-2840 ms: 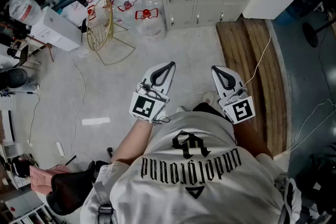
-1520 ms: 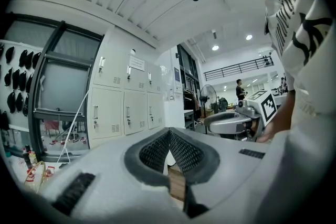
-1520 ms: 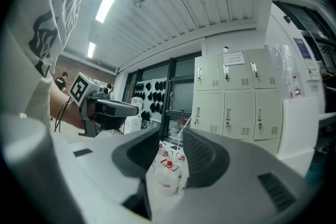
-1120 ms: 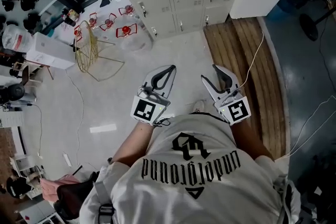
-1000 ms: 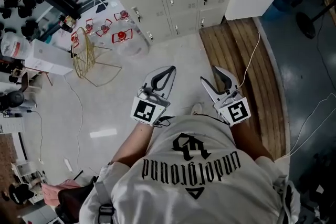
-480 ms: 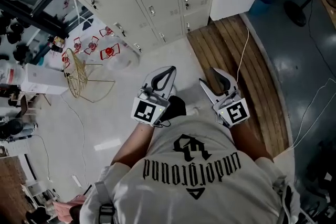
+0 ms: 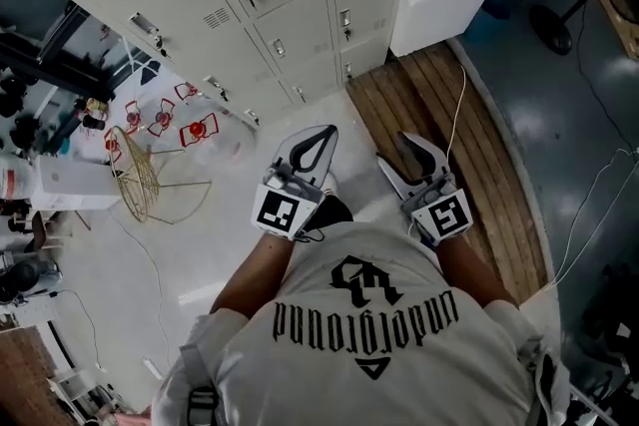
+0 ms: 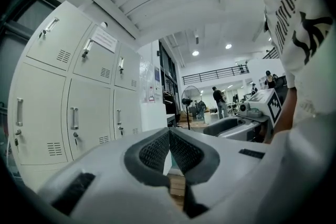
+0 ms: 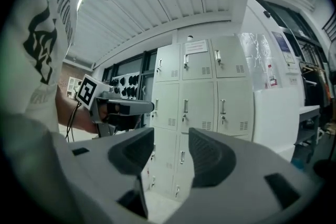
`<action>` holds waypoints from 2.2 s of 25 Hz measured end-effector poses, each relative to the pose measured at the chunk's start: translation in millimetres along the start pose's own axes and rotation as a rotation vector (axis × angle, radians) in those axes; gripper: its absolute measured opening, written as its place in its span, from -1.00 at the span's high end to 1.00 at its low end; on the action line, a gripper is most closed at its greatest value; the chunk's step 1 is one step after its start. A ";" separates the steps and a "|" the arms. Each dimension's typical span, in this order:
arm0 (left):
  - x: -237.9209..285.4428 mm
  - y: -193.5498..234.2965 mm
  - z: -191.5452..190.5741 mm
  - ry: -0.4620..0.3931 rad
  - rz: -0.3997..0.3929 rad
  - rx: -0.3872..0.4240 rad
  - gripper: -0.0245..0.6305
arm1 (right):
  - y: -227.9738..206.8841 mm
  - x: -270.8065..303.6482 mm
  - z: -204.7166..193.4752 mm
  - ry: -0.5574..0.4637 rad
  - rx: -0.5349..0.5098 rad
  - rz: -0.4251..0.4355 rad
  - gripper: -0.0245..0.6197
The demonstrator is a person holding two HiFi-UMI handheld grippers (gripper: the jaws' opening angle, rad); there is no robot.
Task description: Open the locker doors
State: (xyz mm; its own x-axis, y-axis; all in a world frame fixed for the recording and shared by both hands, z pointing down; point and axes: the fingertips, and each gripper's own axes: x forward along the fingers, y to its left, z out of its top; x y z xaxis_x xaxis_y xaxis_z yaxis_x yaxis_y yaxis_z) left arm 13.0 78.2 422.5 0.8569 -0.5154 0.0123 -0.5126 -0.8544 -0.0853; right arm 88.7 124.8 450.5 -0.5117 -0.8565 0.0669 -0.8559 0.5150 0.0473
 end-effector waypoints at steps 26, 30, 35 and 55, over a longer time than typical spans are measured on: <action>89.1 238.2 0.5 -0.012 -0.021 0.029 0.90 | -115.8 234.4 39.0 -0.067 -0.013 -0.065 0.26; 114.9 249.8 1.4 -0.005 0.005 0.038 0.90 | -147.2 255.5 40.3 -0.081 -0.013 -0.024 0.26; 151.2 271.9 6.6 -0.004 0.070 0.032 0.90 | -189.6 282.2 45.4 -0.081 -0.019 0.046 0.26; 274.0 328.5 -0.2 0.021 0.168 0.040 0.90 | -331.9 394.2 52.5 -0.038 0.003 0.215 0.22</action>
State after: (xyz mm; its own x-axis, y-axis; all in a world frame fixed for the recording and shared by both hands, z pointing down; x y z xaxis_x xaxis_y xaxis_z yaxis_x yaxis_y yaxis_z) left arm 79.4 -343.7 398.0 0.7578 -0.6523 0.0153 -0.6456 -0.7530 -0.1275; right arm 167.2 -385.5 408.8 -0.6850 -0.7276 0.0370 -0.7268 0.6860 0.0329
